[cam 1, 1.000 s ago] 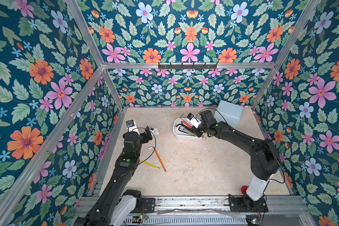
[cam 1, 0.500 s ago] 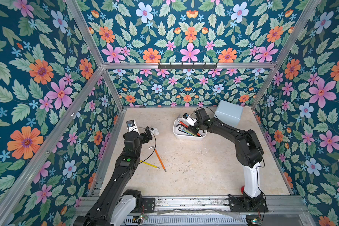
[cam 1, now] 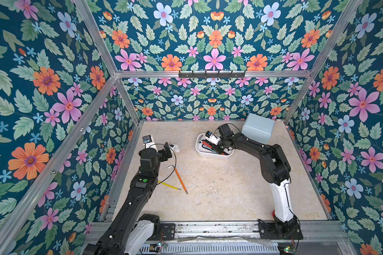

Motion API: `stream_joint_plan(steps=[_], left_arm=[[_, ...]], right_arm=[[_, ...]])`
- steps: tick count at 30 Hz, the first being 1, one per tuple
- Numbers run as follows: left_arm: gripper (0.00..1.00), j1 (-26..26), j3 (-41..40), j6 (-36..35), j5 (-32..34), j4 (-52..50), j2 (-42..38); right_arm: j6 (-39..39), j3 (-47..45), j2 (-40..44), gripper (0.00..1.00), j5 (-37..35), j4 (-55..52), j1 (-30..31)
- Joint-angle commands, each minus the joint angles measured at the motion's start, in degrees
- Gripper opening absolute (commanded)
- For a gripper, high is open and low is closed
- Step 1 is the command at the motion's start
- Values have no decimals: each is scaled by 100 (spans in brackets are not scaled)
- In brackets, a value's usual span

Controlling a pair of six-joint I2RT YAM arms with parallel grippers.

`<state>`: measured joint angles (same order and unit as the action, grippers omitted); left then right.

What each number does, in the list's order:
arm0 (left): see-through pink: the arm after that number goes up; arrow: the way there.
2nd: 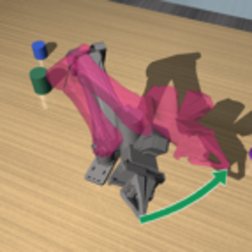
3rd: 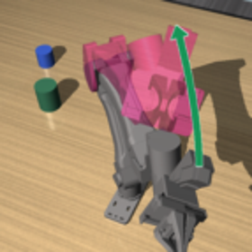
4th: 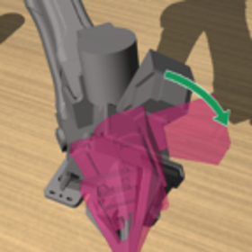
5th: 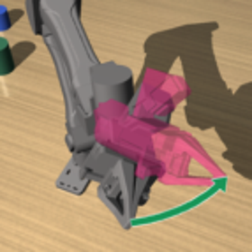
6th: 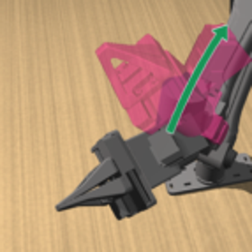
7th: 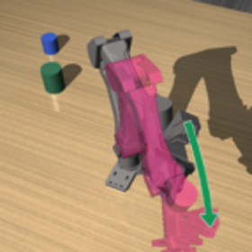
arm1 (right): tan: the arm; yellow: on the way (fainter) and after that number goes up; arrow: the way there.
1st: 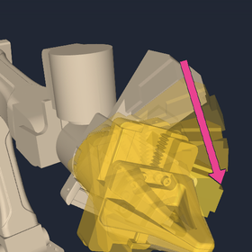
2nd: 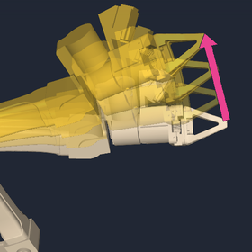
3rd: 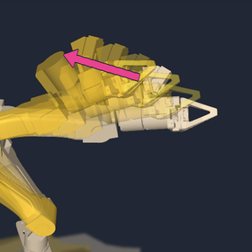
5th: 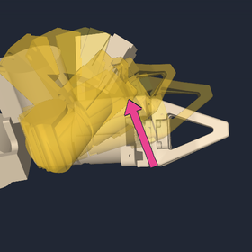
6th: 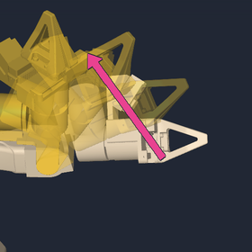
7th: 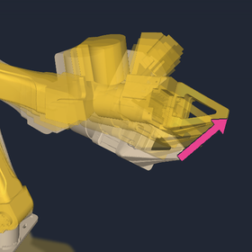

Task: Put the hex key on the desktop into the storage box
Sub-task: Place the Allen key in the storage box.

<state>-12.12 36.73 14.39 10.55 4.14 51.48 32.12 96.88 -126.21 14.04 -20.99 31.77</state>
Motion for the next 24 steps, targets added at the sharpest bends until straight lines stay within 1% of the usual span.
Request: stream_joint_plan(steps=[1,8,9,10,12,13,19,24], left_arm=[[99,-10,68,-68,40,-9,-24],[99,-10,80,-68,43,-12,-29],[99,-10,80,-68,36,-16,-30],[99,-10,85,-69,32,-17,-28],[99,-10,82,-68,30,-20,-31],[99,-10,95,-71,30,-25,-27],[99,-10,106,-76,42,-28,-58],[99,-12,115,-69,30,-30,-71]], right_arm=[[-84,47,-37,0,85,-155,5],[-196,92,-107,0,37,-244,5],[-212,110,-102,2,29,-260,2],[-227,124,-92,7,20,-257,5],[-265,155,-62,21,19,-268,-1],[-275,169,-40,24,19,-262,5],[-371,215,191,37,3,-197,0],[-549,176,581,42,93,-164,12]])
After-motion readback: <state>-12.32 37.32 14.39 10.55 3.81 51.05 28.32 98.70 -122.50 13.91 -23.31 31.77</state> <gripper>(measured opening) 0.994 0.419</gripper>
